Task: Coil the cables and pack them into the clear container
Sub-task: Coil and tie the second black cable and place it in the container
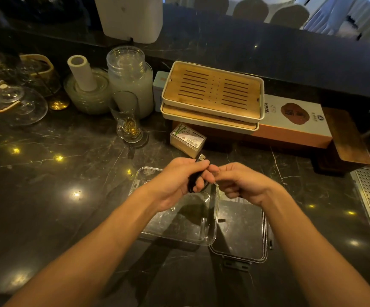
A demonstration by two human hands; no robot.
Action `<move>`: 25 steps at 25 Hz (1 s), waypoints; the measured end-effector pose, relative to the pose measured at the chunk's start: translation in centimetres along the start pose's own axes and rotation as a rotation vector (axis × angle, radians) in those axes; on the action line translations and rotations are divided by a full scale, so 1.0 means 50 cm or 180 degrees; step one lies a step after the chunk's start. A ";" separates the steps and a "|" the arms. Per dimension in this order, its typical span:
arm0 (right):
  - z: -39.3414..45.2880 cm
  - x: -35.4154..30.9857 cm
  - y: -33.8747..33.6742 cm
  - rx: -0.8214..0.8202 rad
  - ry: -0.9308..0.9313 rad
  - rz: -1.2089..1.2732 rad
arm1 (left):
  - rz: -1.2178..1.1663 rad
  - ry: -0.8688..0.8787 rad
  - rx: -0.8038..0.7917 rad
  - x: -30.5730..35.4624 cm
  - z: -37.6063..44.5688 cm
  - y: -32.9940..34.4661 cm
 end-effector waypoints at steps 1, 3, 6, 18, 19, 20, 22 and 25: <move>0.003 -0.010 -0.004 -0.0019 0.0030 -0.0071 | 0.0233 0.0030 -0.0033 0.005 0.000 -0.001; 0.010 -0.022 -0.009 -0.0029 0.0092 0.0059 | 0.0650 0.0103 -0.0084 0.017 0.001 -0.006; 0.007 -0.034 -0.003 0.0022 0.0133 0.0231 | 0.1070 0.0119 -0.0072 0.020 0.002 -0.014; -0.069 -0.026 0.042 0.1763 -0.0949 -0.0060 | 0.1489 0.0690 0.1372 0.013 0.010 -0.021; -0.066 -0.011 0.043 0.1653 -0.0812 0.0204 | 0.1435 0.0671 0.1361 0.007 0.008 -0.017; -0.062 0.004 0.046 0.1526 -0.0670 0.0464 | 0.1417 0.0681 0.1340 0.002 0.004 -0.013; -0.064 0.011 0.038 0.1445 -0.0508 0.0689 | 0.1539 0.0776 0.1273 0.004 0.002 -0.009; -0.062 0.000 -0.017 0.1652 -0.0451 0.0398 | 0.1763 0.0708 0.1091 0.016 0.007 -0.016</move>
Point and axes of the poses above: each hand's wrist, its own z-axis towards the middle knuckle, its own y-axis out of the palm, x = y × z, the point moved 9 cm from there along z, towards the middle knuckle, and after that the axes turned 3 degrees about z, right-handed, at the moved point
